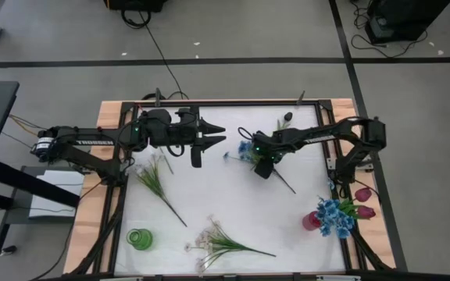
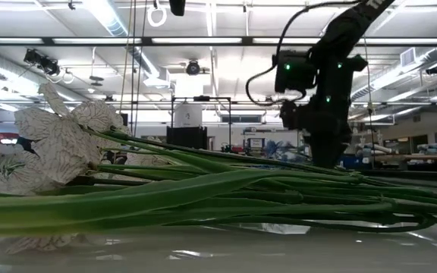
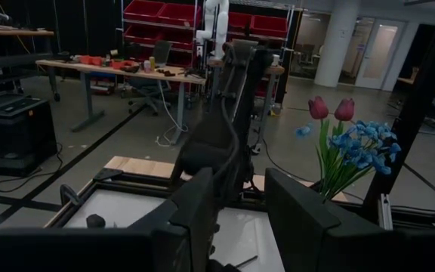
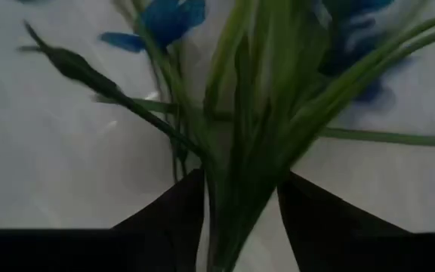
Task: Sort flowers into vase by color
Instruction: Put the blue flowers into the red flower vase
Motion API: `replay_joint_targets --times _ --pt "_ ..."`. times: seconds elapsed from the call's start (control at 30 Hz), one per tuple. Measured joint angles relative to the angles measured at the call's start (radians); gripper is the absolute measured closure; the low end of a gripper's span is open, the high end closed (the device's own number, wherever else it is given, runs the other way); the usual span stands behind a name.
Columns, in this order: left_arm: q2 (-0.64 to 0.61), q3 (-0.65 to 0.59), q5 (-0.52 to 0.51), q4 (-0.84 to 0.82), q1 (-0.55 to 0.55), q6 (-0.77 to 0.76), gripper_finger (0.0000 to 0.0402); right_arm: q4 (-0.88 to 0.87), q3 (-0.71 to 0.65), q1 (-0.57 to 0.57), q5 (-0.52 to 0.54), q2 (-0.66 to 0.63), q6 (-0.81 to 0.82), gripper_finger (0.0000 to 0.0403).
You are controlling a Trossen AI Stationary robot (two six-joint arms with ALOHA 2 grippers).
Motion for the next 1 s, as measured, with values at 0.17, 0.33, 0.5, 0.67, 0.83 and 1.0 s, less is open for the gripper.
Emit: replay_joint_targets --times 0.17,0.33,0.5,0.67,0.83,1.0 --pt "0.000 0.000 0.000 0.000 0.000 0.000 0.0276 -0.013 0.004 -0.007 0.001 0.027 0.031 0.0295" --pt "0.000 0.000 0.000 0.000 0.000 0.000 0.0276 -0.019 -0.004 -0.004 -0.006 -0.057 0.058 0.0387" --pt "0.000 0.000 0.000 0.000 0.000 0.000 0.0276 -0.034 -0.003 -0.005 0.032 -0.212 0.131 0.0379" --pt "0.000 0.000 0.000 0.000 0.000 0.000 0.0276 -0.013 -0.005 0.001 0.044 -0.431 0.127 0.0391" --pt "0.000 0.000 0.000 0.000 0.000 0.000 0.0276 0.113 -0.094 0.026 -0.044 -0.702 0.028 0.0391" --pt "0.000 0.000 0.000 0.000 0.000 0.000 0.0276 0.211 -0.229 0.034 -0.196 -0.958 0.025 0.0391"
